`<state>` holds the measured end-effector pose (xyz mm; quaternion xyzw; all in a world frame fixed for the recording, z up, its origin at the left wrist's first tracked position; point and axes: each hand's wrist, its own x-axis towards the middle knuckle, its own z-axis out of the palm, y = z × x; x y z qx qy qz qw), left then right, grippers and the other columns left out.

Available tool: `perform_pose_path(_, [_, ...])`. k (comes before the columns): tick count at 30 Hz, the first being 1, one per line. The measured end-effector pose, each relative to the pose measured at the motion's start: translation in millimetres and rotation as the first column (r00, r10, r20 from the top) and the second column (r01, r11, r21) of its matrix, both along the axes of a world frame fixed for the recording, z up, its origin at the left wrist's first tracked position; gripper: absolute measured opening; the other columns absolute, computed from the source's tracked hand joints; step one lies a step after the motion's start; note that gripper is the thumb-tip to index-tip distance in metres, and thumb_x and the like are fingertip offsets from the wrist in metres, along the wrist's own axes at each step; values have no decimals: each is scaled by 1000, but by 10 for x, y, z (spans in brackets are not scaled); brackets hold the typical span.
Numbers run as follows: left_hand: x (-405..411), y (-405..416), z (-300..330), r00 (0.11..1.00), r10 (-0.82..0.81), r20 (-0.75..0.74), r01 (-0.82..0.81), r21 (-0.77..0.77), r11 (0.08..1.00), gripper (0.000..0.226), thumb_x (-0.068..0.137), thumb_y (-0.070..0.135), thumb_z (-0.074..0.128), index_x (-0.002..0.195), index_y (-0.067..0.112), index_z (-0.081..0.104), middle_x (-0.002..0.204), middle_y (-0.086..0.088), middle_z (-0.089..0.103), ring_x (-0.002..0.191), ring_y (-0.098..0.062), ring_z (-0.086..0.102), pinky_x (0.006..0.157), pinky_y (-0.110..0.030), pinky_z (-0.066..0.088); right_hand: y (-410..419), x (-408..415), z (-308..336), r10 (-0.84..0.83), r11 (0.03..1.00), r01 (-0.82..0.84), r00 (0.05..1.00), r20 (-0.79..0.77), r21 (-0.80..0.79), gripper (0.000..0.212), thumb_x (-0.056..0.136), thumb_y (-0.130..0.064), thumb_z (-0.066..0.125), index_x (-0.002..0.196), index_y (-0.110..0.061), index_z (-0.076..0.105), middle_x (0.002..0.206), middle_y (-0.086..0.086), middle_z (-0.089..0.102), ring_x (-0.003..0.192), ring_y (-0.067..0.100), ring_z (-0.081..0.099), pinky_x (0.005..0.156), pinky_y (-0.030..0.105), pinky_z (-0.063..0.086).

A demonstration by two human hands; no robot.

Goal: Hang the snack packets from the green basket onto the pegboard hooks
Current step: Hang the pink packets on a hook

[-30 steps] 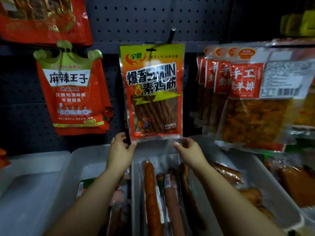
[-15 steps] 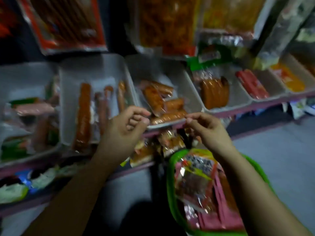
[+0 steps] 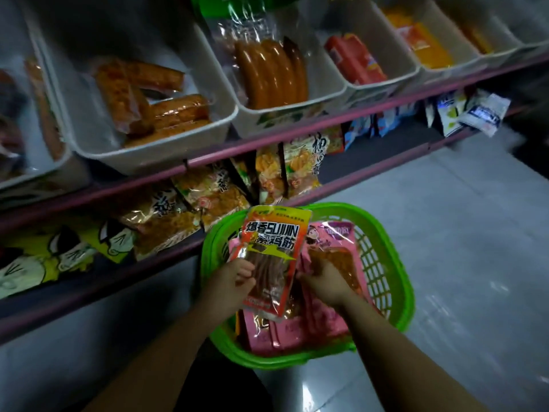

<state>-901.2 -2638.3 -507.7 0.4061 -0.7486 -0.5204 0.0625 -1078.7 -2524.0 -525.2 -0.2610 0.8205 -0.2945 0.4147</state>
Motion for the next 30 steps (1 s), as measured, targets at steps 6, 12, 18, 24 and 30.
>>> perform_pose_path(6, [-103,-227,-335,999,51,7,-51,-16,999,17,91,1,54,96,18,54,97,-2,59,92,-19,58,68,-22,48,-528,-83,-407,-346,922,366,925,153,-129,41,85,-16,69,120,-2,52,115,17,65,104,33,63,95,44,49])
perform_pose_path(12, [-305,-390,-535,977,212,31,-214,88,973,47,88,13,63,130,11,43,116,0,52,103,-15,52,79,-34,46,-373,10,-382,-259,885,369,897,359,-284,12,97,-10,50,86,-14,55,67,2,61,47,3,59,46,15,47])
perform_pose_path(18, [-340,-385,-419,963,238,-128,-197,270,942,64,69,34,71,128,23,48,120,2,62,105,-14,60,88,-35,49,-170,39,-204,-58,827,398,762,646,-396,13,99,-15,46,101,-15,59,86,6,70,72,16,67,66,30,55])
perform_pose_path(24, [-253,-291,-422,914,338,-222,-283,248,927,56,74,16,73,126,21,54,113,3,67,101,-15,65,81,-30,51,-7,-459,-348,-332,900,318,943,3,-299,19,94,-25,55,100,-10,64,91,-1,66,90,15,63,73,14,46])
perform_pose_path(30, [-133,-306,-486,847,507,-161,-438,329,836,21,77,23,73,90,38,69,99,8,72,98,-23,66,92,-51,49,195,-716,-803,-203,952,235,965,-168,197,69,84,-60,55,143,-30,34,148,20,31,133,40,36,111,49,31])
